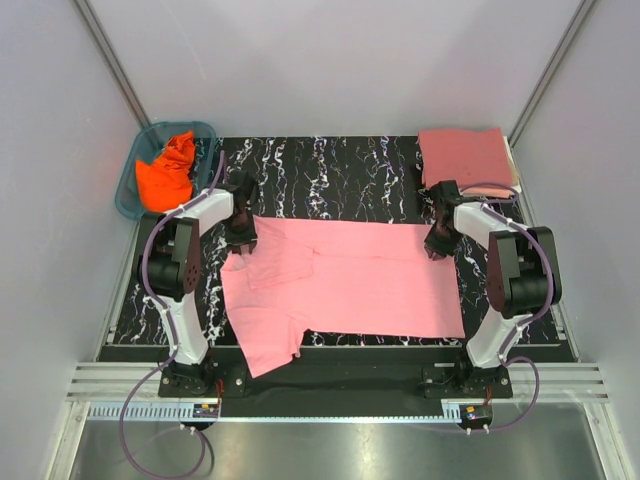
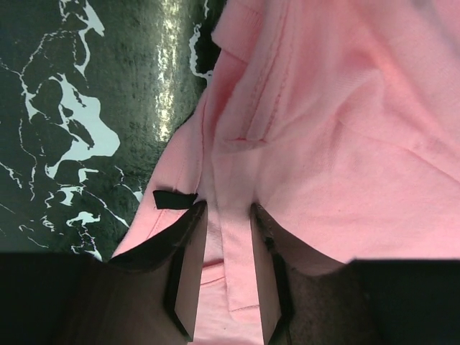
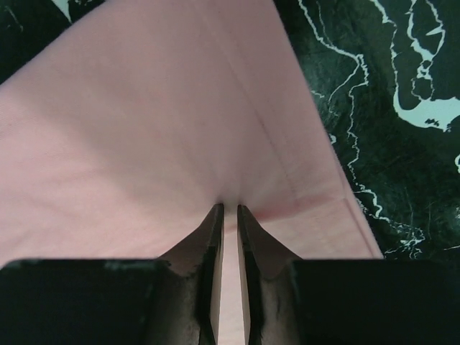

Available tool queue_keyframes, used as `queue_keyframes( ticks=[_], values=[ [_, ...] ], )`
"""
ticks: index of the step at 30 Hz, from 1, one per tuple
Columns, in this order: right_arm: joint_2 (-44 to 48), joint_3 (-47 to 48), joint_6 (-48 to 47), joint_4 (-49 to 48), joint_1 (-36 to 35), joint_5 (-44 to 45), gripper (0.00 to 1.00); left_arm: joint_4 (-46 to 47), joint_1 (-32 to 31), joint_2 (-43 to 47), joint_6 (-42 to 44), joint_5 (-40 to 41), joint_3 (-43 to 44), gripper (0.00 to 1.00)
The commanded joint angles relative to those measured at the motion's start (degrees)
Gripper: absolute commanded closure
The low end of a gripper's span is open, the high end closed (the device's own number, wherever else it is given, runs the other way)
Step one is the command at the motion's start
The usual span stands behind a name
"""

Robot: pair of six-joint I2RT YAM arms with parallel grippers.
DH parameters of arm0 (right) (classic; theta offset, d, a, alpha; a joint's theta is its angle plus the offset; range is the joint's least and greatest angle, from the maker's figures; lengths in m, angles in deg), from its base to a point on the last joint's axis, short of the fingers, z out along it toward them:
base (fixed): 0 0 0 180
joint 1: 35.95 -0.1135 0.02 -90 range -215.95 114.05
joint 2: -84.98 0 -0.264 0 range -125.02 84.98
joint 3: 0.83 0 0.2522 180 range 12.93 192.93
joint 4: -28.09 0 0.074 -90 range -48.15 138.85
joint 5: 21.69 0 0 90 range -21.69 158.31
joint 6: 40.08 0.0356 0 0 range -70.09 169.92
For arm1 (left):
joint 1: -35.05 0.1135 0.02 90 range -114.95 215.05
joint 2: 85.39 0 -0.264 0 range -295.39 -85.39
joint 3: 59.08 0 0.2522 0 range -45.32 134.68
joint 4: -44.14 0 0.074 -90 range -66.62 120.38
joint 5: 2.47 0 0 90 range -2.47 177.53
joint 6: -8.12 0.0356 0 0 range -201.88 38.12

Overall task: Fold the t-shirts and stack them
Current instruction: Fold the tshirt

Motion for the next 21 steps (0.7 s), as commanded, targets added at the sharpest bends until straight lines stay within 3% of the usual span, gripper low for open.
queue_keyframes(
  ticks=[1, 8, 21],
  values=[
    [-1.6, 0.3, -1.6, 0.3, 0.4, 3.0, 0.81, 1.3, 0.5, 0.2, -1.0, 4.3, -0.8, 0.64],
    [-7.0, 3.3, -3.4, -0.8, 1.1, 5.4, 0.82, 1.7, 0.5, -1.8, 1.3, 0.5, 5.1, 0.64],
    [-14.8, 13.8, -6.1, 1.0, 1.6, 6.2, 0.82, -0.6, 2.4, -9.6, 2.1, 1.2, 12.9, 0.64]
  ],
)
